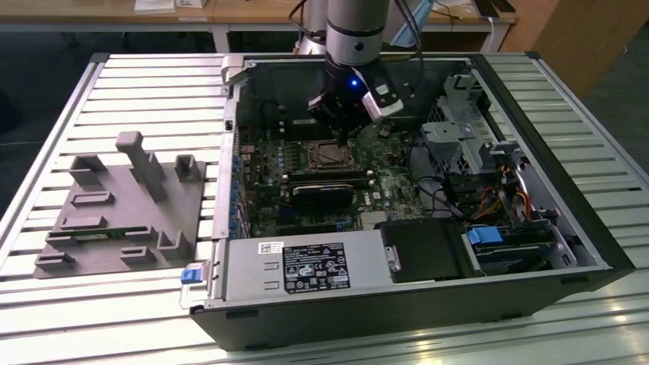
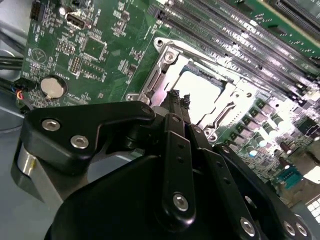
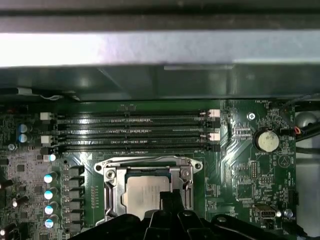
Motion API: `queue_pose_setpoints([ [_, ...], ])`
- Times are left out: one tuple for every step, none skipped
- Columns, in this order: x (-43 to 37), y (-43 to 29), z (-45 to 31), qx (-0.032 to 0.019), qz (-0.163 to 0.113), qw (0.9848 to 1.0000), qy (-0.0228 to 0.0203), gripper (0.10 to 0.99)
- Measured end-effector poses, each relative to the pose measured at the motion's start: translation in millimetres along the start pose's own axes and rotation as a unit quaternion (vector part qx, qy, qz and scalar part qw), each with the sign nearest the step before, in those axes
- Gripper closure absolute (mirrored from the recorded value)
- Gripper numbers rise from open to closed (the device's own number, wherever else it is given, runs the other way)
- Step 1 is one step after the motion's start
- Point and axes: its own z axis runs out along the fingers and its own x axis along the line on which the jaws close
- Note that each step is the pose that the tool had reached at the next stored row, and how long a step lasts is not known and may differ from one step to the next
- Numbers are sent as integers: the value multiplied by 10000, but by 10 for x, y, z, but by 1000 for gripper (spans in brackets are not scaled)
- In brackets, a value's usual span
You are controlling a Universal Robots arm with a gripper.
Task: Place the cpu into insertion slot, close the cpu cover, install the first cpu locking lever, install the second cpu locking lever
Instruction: 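Install the second cpu locking lever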
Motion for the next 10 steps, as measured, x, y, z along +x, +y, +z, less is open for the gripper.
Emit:
queue_pose_setpoints([
  [0, -6, 0, 2, 0, 10000, 0, 980],
  [0, -10, -1, 2, 0, 10000, 0, 980],
  [0, -12, -5, 4, 0, 10000, 1, 980],
  [0, -12, -13, 3, 1, 10000, 1, 980],
  [0, -12, -24, 3, 1, 10000, 0, 980],
  [-1, -12, -38, 2, 0, 10000, 0, 980],
  [-1, -11, -52, 2, 0, 10000, 0, 980],
  [-1, -12, -65, 2, 0, 10000, 0, 980],
  [-2, -13, -72, 2, 0, 10000, 0, 980],
  [-2, -17, -72, 1, 0, 10000, 0, 980],
])
